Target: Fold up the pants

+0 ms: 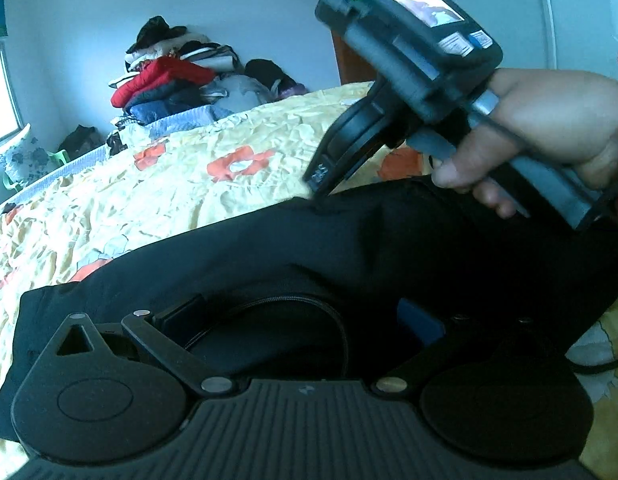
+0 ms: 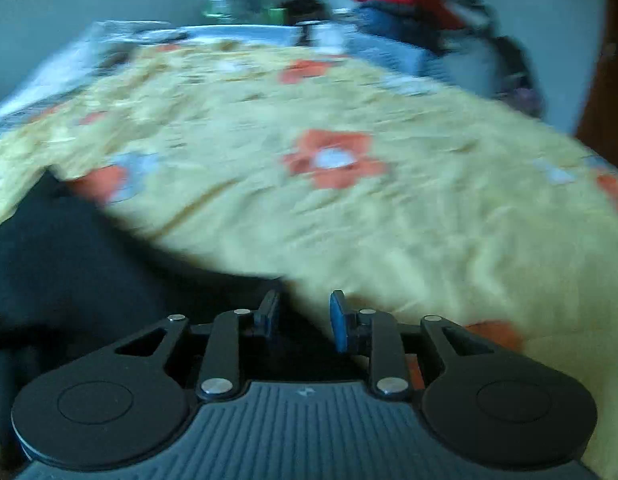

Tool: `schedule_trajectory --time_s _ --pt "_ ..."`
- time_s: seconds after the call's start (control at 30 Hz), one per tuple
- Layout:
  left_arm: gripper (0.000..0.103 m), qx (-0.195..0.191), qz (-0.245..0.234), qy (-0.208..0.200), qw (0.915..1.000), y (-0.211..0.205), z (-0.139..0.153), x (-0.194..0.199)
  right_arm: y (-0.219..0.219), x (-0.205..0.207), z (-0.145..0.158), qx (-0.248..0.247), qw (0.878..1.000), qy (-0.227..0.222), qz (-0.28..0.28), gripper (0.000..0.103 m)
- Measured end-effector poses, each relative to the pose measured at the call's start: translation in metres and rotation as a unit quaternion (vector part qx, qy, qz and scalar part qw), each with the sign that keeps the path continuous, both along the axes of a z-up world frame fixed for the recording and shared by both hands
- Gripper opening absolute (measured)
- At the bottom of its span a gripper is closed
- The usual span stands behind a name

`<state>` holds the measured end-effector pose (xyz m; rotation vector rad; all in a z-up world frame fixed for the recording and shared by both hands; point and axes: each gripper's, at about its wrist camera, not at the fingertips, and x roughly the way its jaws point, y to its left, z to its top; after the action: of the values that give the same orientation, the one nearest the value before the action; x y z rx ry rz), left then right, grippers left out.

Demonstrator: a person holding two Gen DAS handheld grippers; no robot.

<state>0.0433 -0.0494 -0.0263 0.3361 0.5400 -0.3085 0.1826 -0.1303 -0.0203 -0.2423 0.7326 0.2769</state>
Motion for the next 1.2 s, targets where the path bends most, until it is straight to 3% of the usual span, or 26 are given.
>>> schedule_trajectory --time_s 0.03,0.17,0.2,0.23,0.27,0.3,0.33,0.37,0.43,0.5,0.63,0.7,0.8,0.93,1.0,1.1,1.2 --pt "0.103 0.0 0.0 -0.004 1.0 0.0 -0.001 -0.001 -0.003 -0.001 0.002 0.0 1.0 -0.008 -0.015 0.026" --pt "0.103 -0.005 0.002 -0.007 1.0 0.0 -0.002 -0.001 -0.023 -0.019 0.017 0.125 0.991 0.023 0.037 0.029" --pt "0.103 -0.005 0.003 -0.006 1.0 -0.001 -0.002 -0.001 -0.021 -0.019 0.018 0.131 0.989 0.037 0.058 0.041" --pt "0.103 -0.004 0.004 -0.007 1.0 -0.002 -0.002 -0.001 -0.017 -0.019 0.017 0.122 0.989 0.043 0.069 0.065" --pt "0.103 -0.003 0.003 -0.008 1.0 -0.002 -0.002 -0.001 -0.013 -0.019 0.014 0.1 0.992 0.04 0.069 0.075" --pt "0.103 -0.002 0.003 -0.008 1.0 -0.002 -0.002 -0.001 -0.007 -0.016 0.009 0.073 0.994 0.037 0.075 0.079" --pt "0.103 -0.003 0.003 -0.008 1.0 -0.002 -0.002 -0.001 -0.002 -0.011 0.003 0.053 0.994 0.042 0.084 0.076" --pt "0.103 -0.003 0.003 -0.008 1.0 -0.003 -0.002 -0.001 0.0 -0.006 -0.003 0.054 0.993 0.05 0.093 0.066" --pt "0.103 -0.004 0.003 -0.007 1.0 -0.002 -0.002 0.002 -0.002 -0.003 -0.002 0.081 0.99 0.051 0.102 0.021" --pt "0.103 -0.003 0.003 -0.007 1.0 -0.001 -0.002 0.002 -0.002 -0.003 0.001 0.083 0.99 0.044 0.103 0.016" --pt "0.102 -0.001 0.003 -0.007 1.0 -0.002 -0.003 0.0 0.008 0.006 0.003 0.062 0.994 0.019 0.088 0.01" --pt "0.102 -0.001 0.003 -0.008 1.0 -0.002 -0.003 0.0 0.016 0.011 0.0 0.034 0.996 0.009 0.083 0.009" --pt "0.103 -0.003 0.003 -0.006 1.0 -0.001 -0.003 0.001 0.016 0.014 0.0 0.035 0.997 0.004 0.074 0.011" --pt "0.102 -0.007 0.003 -0.003 1.0 0.0 -0.003 0.002 -0.019 -0.017 0.038 0.056 0.997 -0.057 0.016 0.012" --pt "0.102 -0.008 0.003 -0.002 1.0 0.001 -0.003 0.002 -0.04 -0.039 0.053 0.07 0.995 -0.067 0.01 0.012" --pt "0.102 -0.008 0.003 -0.002 1.0 0.001 -0.003 0.002 -0.06 -0.069 0.053 0.051 0.998 -0.037 0.015 0.014" --pt "0.102 -0.006 0.003 -0.003 1.0 0.0 -0.003 0.002 -0.06 -0.087 0.026 0.016 0.999 0.012 0.031 0.015"
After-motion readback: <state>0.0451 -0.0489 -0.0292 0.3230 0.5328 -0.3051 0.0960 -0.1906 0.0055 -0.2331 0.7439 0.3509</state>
